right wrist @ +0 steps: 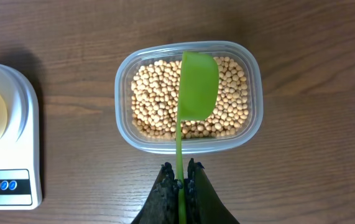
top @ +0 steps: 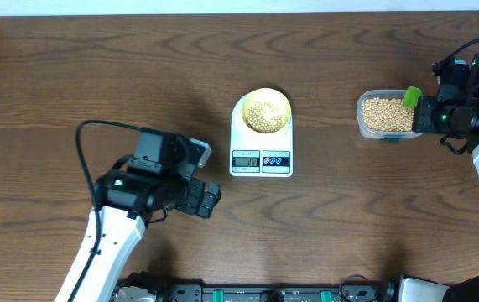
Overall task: Scoop item into bowl and weigh 50g on scale
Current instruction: 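Move the left gripper forward beside the scale's display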
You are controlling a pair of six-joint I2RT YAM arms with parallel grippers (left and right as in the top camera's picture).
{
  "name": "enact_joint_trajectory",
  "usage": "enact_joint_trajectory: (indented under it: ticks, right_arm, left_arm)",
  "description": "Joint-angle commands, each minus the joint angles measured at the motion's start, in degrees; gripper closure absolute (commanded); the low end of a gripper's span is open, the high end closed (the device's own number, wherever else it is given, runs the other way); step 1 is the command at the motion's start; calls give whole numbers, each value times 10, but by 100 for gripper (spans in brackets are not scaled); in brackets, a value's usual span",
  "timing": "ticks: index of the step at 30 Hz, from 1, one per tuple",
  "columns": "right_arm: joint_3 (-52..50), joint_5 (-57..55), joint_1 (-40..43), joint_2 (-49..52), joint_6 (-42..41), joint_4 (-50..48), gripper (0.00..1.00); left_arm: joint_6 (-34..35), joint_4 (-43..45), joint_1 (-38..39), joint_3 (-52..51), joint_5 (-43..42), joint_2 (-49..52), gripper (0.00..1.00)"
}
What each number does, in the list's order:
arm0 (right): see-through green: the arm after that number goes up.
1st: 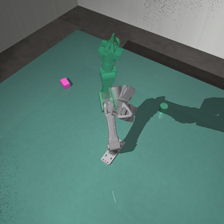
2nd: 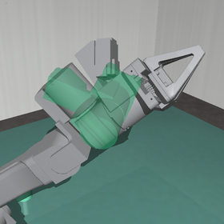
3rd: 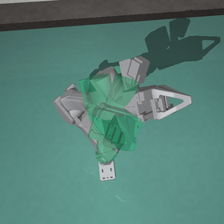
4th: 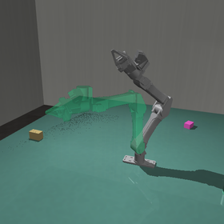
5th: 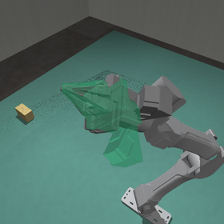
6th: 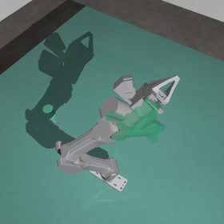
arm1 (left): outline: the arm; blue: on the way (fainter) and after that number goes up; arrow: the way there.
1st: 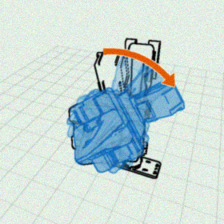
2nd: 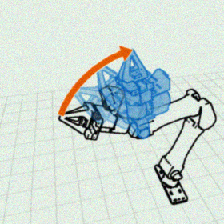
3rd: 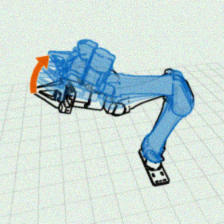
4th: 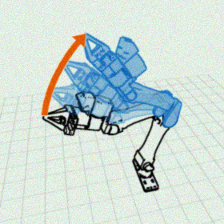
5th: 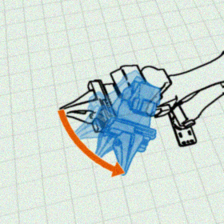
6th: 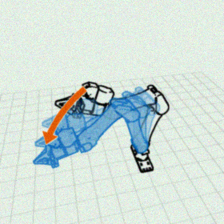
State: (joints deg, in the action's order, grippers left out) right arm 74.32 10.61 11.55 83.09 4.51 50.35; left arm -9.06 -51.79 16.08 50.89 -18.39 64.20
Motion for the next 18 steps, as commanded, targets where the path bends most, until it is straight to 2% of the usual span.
enact_joint_trajectory:
  ticks: [1, 5, 9, 18]
  right_arm:
    - [10, 5, 0, 2, -9, 5, 99]
    - [10, 5, 0, 2, -9, 9, 99]
    - [10, 5, 0, 2, -9, 9, 99]
    - [10, 33, 0, 2, -9, 9, 99]
  left_arm:
    - [-4, 7, 28, 0, 39, 1, 2]
    - [-4, 10, 65, 0, 84, 1, 2]
    - [-3, 15, 93, 0, 86, 1, 2]
    - [18, 56, 77, 0, 96, 1, 2]
